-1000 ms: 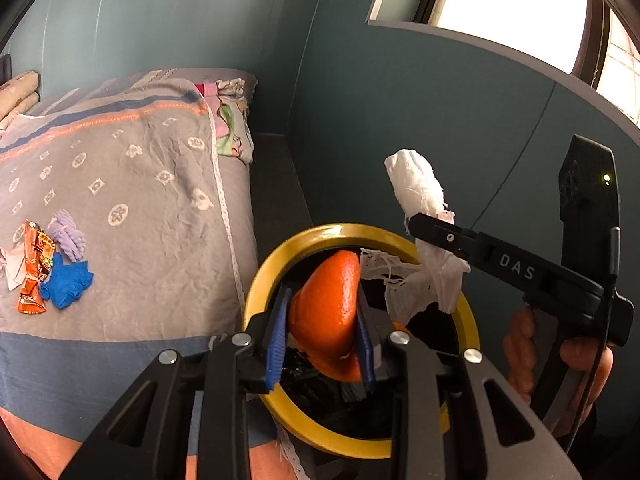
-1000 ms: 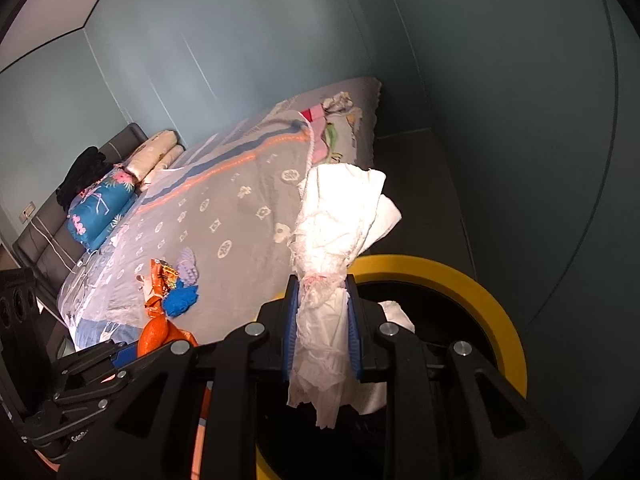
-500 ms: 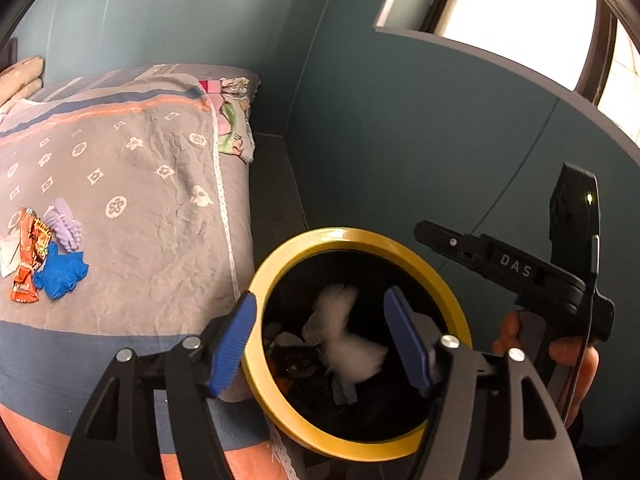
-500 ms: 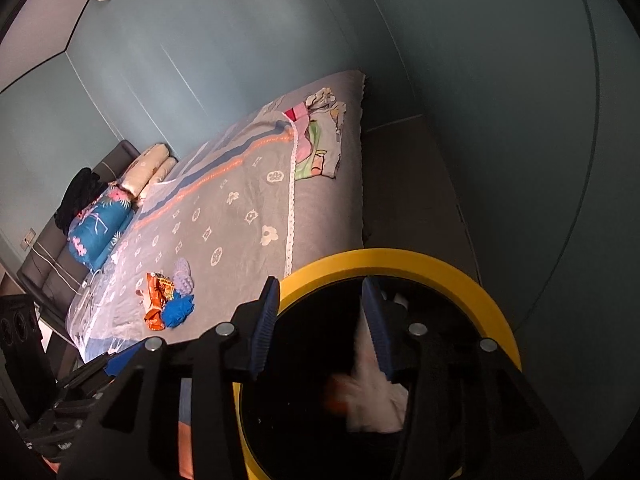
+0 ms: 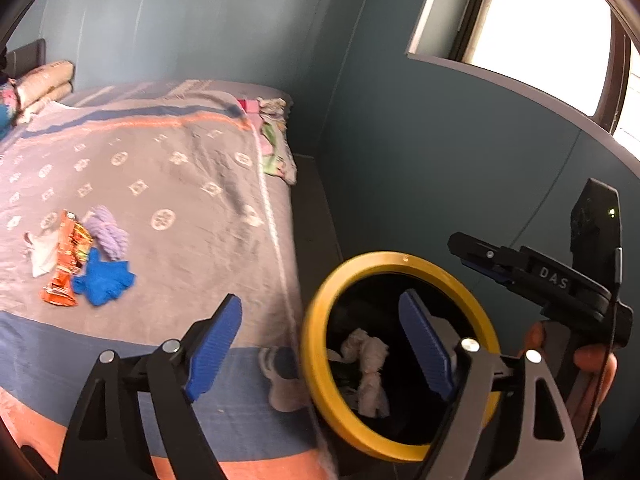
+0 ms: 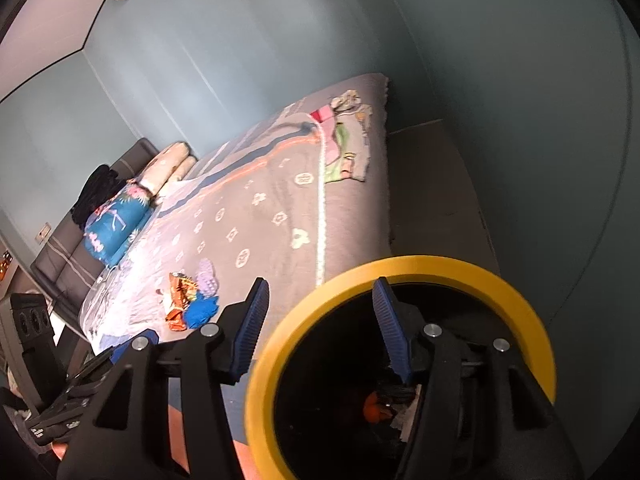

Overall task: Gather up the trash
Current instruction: 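Move both tools back over the snack wrapper and blue glove on the bed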

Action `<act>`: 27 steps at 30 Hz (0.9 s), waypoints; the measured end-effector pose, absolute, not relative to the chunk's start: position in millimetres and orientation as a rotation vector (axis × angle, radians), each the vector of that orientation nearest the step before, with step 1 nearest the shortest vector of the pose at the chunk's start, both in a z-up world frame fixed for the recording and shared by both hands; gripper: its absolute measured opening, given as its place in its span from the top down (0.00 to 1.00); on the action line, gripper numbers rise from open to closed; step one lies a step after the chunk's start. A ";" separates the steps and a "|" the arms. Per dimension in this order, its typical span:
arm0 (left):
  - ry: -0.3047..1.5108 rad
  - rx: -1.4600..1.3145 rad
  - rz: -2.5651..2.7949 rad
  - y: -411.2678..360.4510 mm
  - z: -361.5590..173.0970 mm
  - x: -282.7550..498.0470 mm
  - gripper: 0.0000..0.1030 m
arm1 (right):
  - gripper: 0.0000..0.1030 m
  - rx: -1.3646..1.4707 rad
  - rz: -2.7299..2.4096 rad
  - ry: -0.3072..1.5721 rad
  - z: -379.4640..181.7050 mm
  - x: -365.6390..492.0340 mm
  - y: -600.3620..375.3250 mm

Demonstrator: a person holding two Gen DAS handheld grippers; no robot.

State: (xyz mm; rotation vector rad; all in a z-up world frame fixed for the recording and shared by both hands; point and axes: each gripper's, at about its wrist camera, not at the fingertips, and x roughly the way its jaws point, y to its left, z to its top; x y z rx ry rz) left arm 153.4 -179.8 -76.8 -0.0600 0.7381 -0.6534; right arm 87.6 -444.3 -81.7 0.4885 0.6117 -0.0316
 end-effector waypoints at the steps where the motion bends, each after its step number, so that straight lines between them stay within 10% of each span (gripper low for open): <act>1: 0.728 -0.057 -0.645 -175.1 -75.7 154.0 0.22 | 0.50 0.479 -0.021 0.612 -79.9 91.2 -438.6; 27: 0.674 -0.197 -0.297 -6.4 -68.7 248.1 0.19 | 0.23 0.264 0.257 0.608 -58.2 185.9 -295.7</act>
